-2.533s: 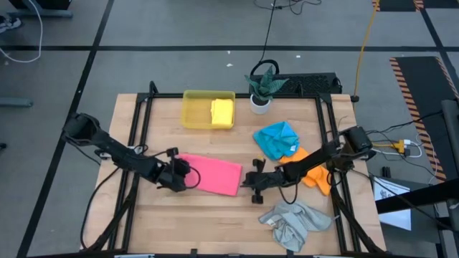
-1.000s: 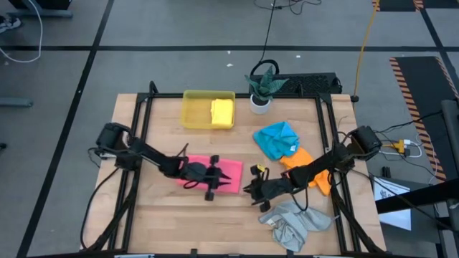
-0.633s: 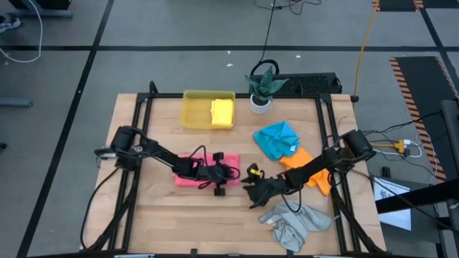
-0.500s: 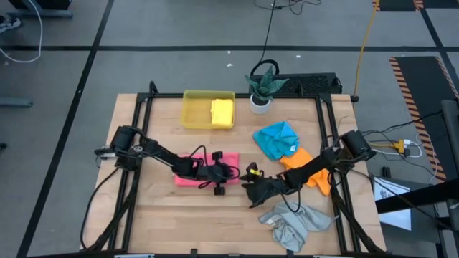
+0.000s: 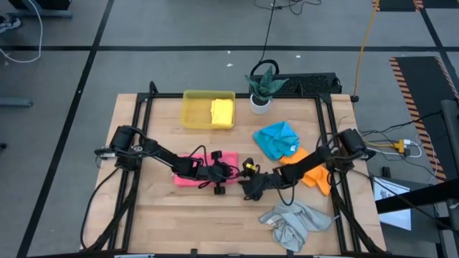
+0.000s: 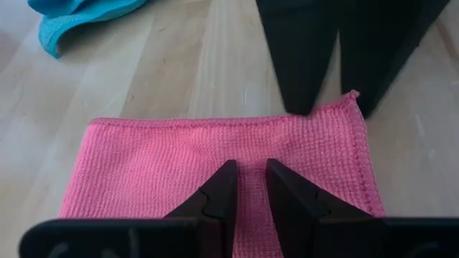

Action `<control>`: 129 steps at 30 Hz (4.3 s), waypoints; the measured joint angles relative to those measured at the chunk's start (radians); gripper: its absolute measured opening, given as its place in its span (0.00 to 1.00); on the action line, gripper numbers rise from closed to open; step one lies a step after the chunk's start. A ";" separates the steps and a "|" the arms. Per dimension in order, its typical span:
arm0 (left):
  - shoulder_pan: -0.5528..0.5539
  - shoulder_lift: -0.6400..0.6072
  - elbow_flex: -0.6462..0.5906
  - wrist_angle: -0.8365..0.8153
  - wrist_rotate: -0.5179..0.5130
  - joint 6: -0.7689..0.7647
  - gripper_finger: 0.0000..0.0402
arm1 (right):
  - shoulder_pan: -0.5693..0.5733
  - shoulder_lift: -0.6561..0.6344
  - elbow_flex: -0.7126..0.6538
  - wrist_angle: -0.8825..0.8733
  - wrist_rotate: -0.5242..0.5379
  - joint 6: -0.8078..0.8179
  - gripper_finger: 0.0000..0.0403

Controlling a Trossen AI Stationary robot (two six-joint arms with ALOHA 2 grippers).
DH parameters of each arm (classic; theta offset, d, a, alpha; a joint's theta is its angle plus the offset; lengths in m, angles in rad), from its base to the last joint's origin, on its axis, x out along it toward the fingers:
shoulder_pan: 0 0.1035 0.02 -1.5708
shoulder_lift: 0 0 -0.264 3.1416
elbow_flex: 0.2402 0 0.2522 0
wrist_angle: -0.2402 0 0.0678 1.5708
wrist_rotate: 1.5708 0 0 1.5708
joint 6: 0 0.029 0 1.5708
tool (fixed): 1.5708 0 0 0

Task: Fold microfiber towels
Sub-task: Fold the pink microfiber cloth

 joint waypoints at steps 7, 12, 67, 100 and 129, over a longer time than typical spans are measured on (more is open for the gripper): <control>0.000 0.001 -0.001 0.005 0.000 0.000 0.20 | -0.041 0.008 0.030 -0.031 -0.029 -0.138 0.40; 0.000 -0.004 -0.001 0.005 0.000 0.000 0.20 | -0.051 0.009 0.030 -0.106 -0.061 -0.211 0.40; -0.056 -0.128 -0.001 -0.216 -0.063 -0.102 0.20 | -0.076 -0.001 0.030 -0.051 -0.102 -0.294 0.31; -0.077 -0.064 0.001 -0.159 -0.044 -0.078 0.20 | -0.072 -0.117 0.025 -0.003 -0.238 0.197 0.35; -0.098 -0.064 0.000 -0.132 -0.040 -0.068 0.20 | -0.025 0.019 0.032 0.046 -0.152 -0.387 0.35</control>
